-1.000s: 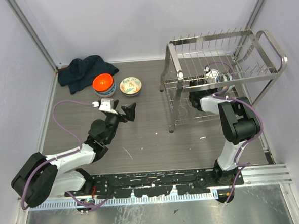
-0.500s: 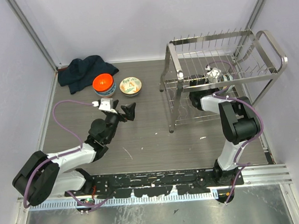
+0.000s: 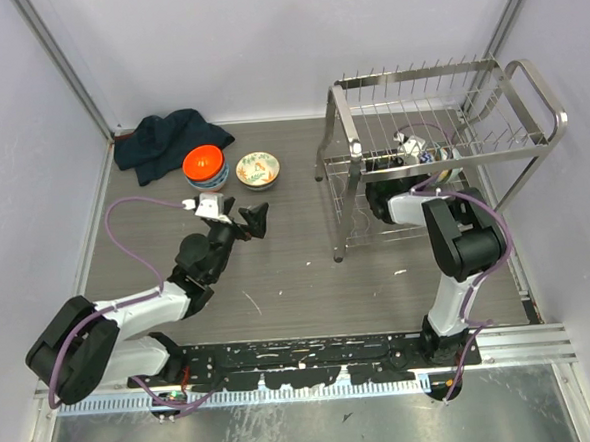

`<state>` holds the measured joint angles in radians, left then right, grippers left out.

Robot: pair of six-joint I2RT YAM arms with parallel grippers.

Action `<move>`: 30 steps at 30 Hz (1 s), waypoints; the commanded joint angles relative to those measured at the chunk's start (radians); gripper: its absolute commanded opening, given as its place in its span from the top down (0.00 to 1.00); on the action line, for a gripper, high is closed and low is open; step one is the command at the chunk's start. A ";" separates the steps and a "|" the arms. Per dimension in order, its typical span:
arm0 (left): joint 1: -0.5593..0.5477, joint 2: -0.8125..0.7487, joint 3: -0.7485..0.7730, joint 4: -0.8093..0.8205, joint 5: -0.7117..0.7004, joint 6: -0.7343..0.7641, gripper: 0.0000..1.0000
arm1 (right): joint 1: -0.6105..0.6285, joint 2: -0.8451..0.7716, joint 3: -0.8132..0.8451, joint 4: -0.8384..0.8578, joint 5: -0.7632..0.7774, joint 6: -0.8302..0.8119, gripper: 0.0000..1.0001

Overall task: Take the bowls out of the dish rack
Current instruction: Pick up the bowl from the dish rack.

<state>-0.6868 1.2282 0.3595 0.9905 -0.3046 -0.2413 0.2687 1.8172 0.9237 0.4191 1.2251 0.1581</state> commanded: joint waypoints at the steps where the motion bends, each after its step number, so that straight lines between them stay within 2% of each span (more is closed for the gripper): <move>1: 0.007 0.009 0.030 0.050 -0.001 -0.007 0.02 | 0.025 -0.009 -0.012 0.206 0.111 -0.090 1.00; 6: 0.011 0.005 0.028 0.051 0.001 -0.010 0.02 | 0.046 0.012 -0.049 0.454 0.157 -0.285 1.00; 16: 0.012 0.005 0.029 0.051 0.005 -0.016 0.02 | 0.095 0.161 -0.069 1.272 0.223 -0.960 1.00; 30: 0.019 0.020 0.038 0.055 0.013 -0.017 0.02 | 0.114 0.139 -0.070 1.276 0.212 -0.988 1.00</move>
<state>-0.6758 1.2423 0.3664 0.9905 -0.2962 -0.2554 0.3725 2.0163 0.8314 1.5200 1.4361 -0.8032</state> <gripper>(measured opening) 0.983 0.163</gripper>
